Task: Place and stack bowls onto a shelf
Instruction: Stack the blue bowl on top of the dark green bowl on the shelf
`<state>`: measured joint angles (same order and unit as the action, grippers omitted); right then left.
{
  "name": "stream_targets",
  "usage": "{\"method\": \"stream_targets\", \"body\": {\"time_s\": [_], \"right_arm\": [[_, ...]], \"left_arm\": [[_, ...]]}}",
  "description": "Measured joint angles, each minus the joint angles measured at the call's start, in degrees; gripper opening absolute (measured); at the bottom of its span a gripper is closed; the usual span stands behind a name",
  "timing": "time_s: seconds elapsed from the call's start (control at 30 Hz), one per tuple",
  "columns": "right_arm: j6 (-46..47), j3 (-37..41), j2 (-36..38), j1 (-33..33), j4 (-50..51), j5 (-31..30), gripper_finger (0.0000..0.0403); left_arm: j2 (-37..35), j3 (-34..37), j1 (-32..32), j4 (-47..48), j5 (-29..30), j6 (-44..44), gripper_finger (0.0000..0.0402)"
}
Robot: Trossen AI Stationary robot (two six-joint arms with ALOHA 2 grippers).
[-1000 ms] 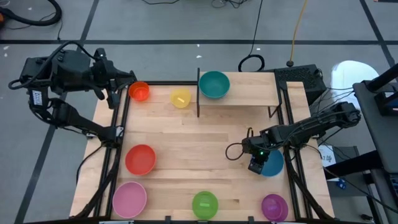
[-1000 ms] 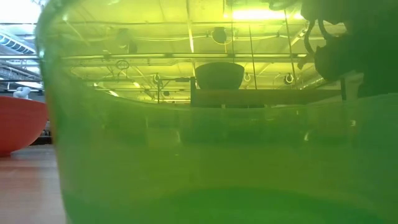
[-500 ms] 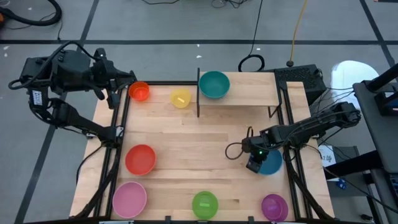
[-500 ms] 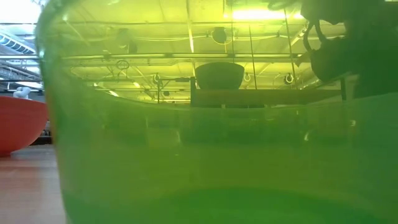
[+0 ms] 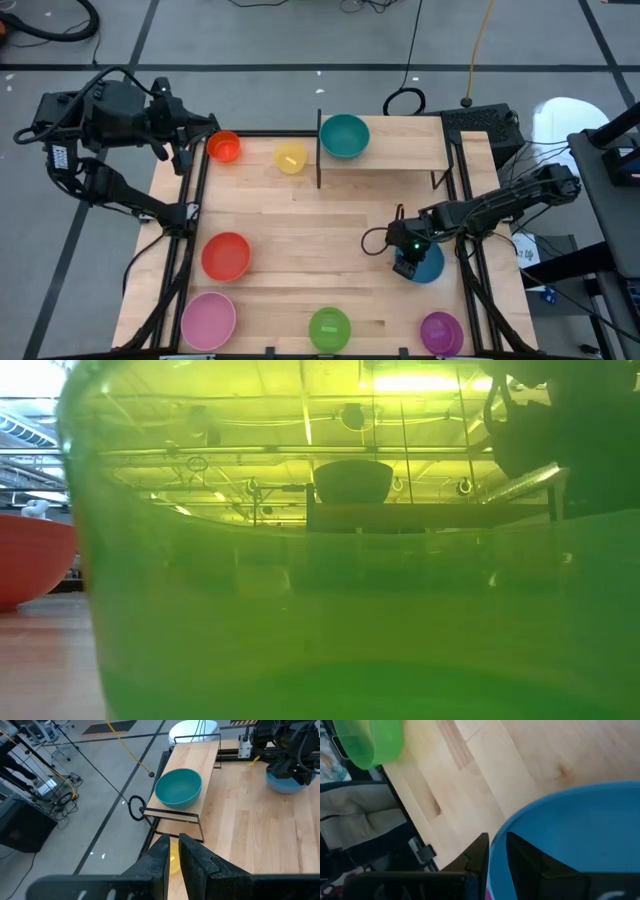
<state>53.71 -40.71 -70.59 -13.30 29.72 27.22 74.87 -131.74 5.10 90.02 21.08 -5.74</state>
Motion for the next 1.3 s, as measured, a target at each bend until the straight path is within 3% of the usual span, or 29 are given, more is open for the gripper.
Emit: {"method": "stream_targets", "body": {"time_s": [0.6, 0.83, 1.03, 1.3], "right_arm": [[9.37, 0.0, -0.02, -3.98, -0.19, -0.73, 0.0059], [8.75, -0.02, -0.29, -6.37, -0.53, -7.58, 0.0059], [6.88, -0.04, -2.03, -6.38, -0.37, -9.54, 0.0058], [6.71, -0.07, -4.57, -6.34, -0.09, -10.7, 0.0009]], "left_arm": [[0.0, 0.0, 0.0, 0.0, 0.0, 0.54, 0.0047], [0.0, 0.0, 0.0, 0.0, 0.0, 0.7, 0.0047], [0.0, 0.0, 0.0, 0.0, 0.0, 0.68, 0.0047], [0.09, 0.0, 0.0, 0.0, 0.0, 0.68, 0.0047]]}}
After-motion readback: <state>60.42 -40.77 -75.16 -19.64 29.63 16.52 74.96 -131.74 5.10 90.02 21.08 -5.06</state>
